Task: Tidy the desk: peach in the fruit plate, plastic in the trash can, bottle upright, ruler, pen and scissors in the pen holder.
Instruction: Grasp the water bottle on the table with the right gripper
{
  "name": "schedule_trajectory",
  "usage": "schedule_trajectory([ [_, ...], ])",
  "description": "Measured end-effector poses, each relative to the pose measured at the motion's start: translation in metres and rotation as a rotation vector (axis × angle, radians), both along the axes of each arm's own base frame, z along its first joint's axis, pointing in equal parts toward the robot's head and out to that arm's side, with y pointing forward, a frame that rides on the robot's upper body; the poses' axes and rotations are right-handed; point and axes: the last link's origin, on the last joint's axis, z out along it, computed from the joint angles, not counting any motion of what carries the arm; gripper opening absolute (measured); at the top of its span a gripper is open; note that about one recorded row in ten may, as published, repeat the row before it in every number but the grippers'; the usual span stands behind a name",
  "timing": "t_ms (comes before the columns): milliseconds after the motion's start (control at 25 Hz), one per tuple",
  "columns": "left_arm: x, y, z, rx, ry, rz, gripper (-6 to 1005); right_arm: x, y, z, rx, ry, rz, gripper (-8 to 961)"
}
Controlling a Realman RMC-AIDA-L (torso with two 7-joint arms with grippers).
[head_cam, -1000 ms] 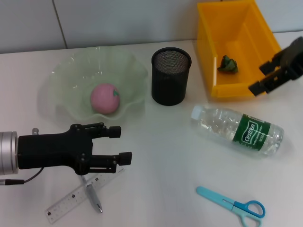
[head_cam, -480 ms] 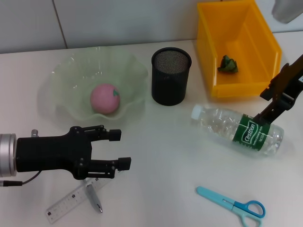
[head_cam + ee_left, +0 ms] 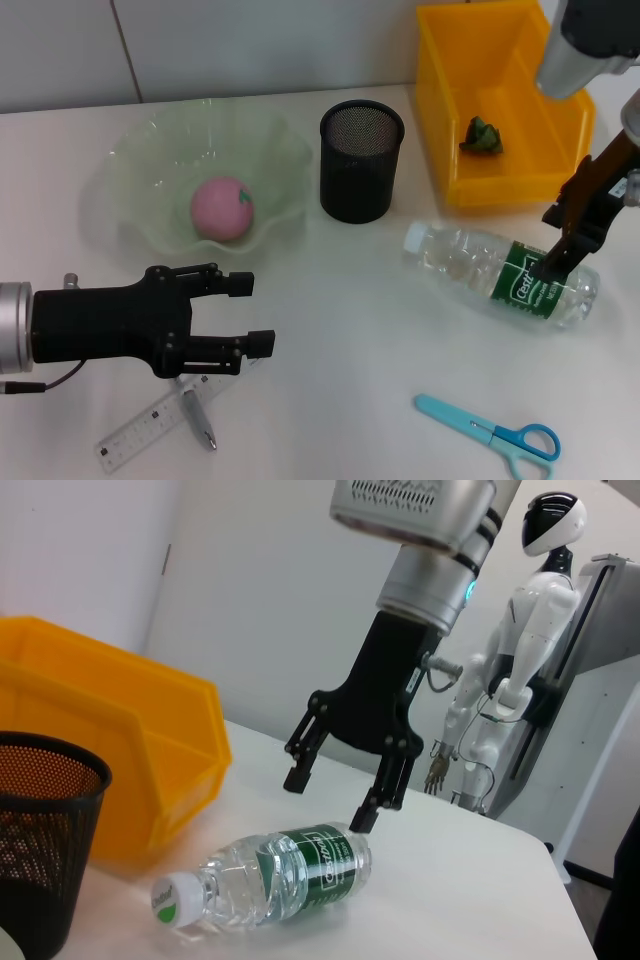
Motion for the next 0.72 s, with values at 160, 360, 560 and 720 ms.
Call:
schedule_trajectory([
  [160, 0.000, 0.000, 0.000, -0.001, -0.001, 0.000, 837, 0.002, 0.000, -0.008, -0.013, -0.012, 0.004, 797],
  [360, 0.000, 0.000, 0.000, -0.001, -0.001, 0.000, 837, 0.006, 0.001, -0.018, -0.018, -0.025, 0.009, 796],
  [560, 0.001, 0.000, 0.000, 0.000, -0.004, 0.000, 837, 0.010, 0.003, -0.027, -0.010, -0.036, 0.013, 796],
  [720, 0.001, 0.001, 0.000, 0.001, -0.005, -0.001, 836, 0.013, 0.004, -0.032, -0.008, -0.039, 0.005, 795],
])
